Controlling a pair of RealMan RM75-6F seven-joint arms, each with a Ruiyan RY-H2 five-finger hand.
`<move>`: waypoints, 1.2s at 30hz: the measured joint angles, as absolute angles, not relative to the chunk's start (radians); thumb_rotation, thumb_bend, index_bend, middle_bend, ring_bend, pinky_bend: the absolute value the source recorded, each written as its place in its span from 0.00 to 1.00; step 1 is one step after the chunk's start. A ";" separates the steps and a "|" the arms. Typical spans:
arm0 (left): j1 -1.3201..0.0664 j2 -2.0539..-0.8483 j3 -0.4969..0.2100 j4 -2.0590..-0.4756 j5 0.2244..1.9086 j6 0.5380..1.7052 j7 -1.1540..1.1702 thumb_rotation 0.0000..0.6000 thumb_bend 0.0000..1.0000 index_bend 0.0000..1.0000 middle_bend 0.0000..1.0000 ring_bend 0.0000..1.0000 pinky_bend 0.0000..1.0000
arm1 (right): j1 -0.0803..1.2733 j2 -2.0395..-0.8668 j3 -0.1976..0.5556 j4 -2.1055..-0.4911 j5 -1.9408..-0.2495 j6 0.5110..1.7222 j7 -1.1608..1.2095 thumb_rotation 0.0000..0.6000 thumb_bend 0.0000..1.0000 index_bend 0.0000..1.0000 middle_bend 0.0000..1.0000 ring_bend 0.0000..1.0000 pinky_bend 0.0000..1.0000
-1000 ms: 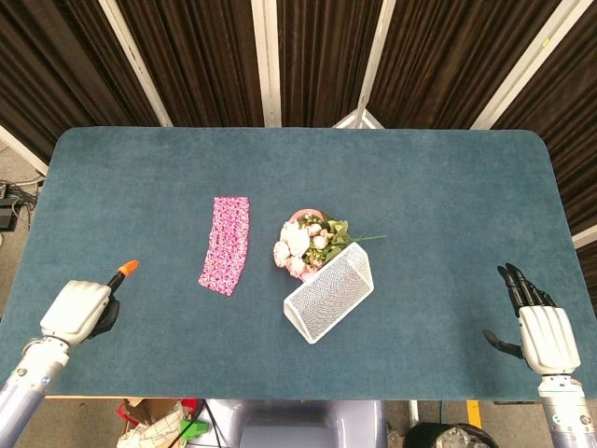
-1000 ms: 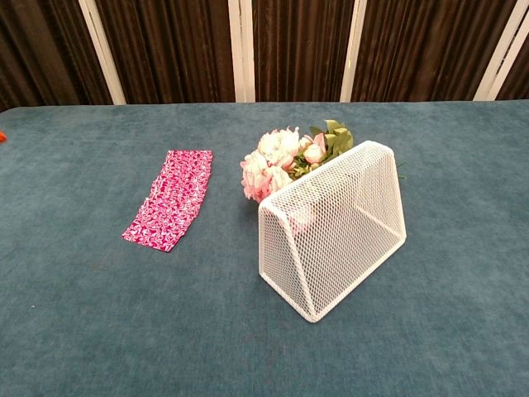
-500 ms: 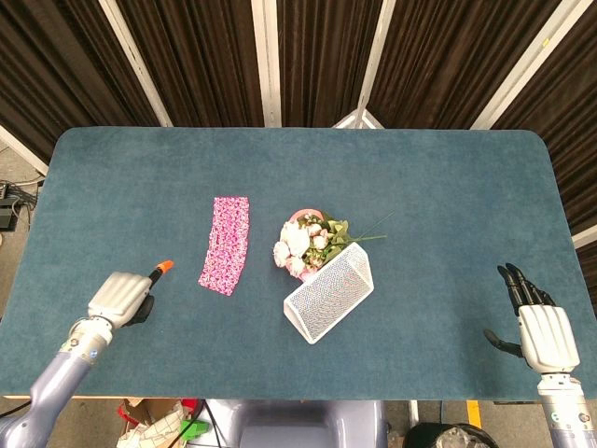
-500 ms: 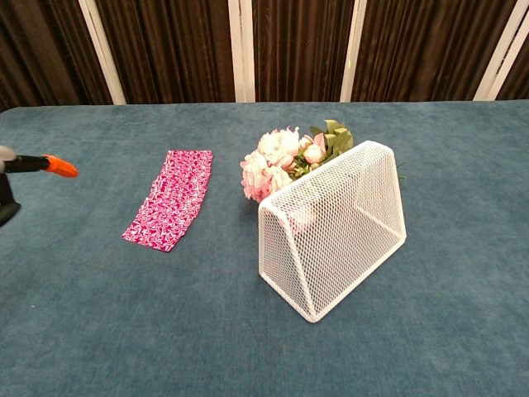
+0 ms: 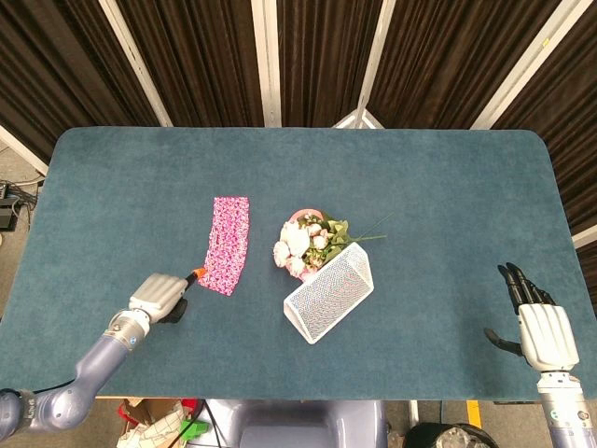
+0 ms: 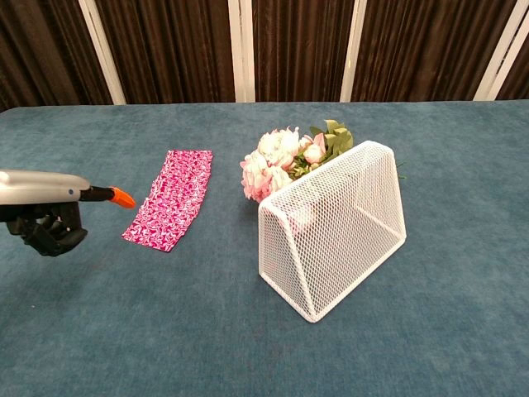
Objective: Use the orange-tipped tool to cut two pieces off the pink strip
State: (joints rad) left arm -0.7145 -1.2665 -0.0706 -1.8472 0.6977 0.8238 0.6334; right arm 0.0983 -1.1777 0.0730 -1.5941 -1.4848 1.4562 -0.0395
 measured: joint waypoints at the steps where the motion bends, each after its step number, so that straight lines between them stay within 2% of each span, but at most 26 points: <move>1: -0.722 -1.273 -0.068 -1.843 0.687 0.825 0.637 1.00 0.87 0.07 0.83 0.71 0.64 | 0.098 -1.177 0.073 -1.593 -1.484 1.456 -0.038 1.00 0.19 0.00 0.09 0.21 0.31; 23: -0.882 -1.409 -0.005 -1.736 0.483 0.852 0.687 1.00 0.87 0.07 0.83 0.71 0.64 | 0.098 -1.173 0.073 -1.592 -1.481 1.454 -0.021 1.00 0.18 0.00 0.09 0.21 0.31; 36: -0.903 -1.386 0.038 -1.770 0.459 0.873 0.671 1.00 0.87 0.07 0.84 0.71 0.64 | 0.098 -1.171 0.072 -1.596 -1.489 1.460 -0.013 1.00 0.18 0.00 0.09 0.21 0.31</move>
